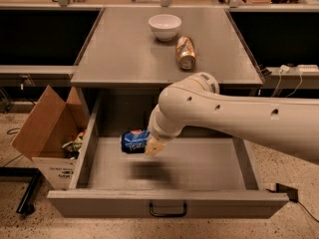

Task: Pick pepsi can from top drawer and place on counter

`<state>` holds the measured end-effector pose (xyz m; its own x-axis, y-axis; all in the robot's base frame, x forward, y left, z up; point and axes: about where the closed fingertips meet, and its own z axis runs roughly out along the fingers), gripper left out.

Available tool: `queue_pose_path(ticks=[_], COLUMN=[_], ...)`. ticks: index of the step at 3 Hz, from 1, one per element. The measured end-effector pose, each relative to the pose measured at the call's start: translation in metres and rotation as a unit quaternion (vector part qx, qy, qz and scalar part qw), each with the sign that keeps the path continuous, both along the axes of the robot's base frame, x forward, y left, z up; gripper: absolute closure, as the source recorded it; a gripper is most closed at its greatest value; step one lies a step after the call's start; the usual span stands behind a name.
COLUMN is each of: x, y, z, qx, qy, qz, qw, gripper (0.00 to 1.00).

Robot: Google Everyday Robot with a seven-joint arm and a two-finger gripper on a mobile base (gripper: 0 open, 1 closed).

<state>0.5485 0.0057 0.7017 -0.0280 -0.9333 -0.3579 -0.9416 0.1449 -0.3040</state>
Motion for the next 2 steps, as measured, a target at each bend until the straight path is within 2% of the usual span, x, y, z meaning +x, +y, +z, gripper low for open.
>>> queue_pose_path(ticks=[1, 2], x=[0.000, 0.009], y=[0.000, -0.003], z=[0.000, 0.067], qx=[0.000, 0.048], qy=[0.000, -0.039], qz=[0.000, -0.025], qw=[1.0000, 0.9978], gripper=[1.00, 1.00])
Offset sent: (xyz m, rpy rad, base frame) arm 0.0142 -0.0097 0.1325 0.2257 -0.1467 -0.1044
